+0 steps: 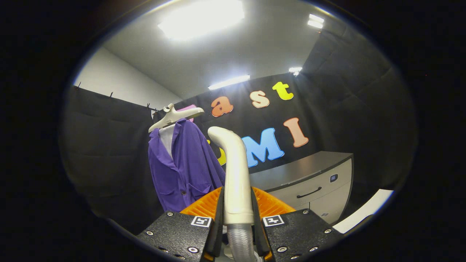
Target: Iron the clothes twice with a garment steamer, once on the left side and once on the right side.
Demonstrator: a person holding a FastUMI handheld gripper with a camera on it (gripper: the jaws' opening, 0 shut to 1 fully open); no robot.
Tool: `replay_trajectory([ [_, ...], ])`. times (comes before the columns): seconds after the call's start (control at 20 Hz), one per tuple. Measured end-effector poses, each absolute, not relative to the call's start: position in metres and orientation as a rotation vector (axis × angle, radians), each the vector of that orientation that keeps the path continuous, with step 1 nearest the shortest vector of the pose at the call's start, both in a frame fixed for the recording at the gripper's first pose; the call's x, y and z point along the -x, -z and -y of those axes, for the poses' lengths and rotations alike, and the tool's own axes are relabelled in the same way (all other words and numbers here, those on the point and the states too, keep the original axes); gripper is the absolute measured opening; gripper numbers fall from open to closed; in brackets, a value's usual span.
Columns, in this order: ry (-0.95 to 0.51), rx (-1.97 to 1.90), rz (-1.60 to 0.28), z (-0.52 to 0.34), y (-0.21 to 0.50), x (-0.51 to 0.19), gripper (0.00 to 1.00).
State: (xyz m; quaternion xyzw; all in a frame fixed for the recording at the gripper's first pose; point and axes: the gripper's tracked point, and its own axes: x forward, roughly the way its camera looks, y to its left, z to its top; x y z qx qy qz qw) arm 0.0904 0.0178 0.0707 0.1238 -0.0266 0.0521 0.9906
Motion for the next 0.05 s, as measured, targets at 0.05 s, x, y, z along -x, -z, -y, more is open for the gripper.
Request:
replay_trajectory([
  [0.05,-0.102,-0.253,0.051,-0.0172,-0.0698,-0.0903,0.37],
])
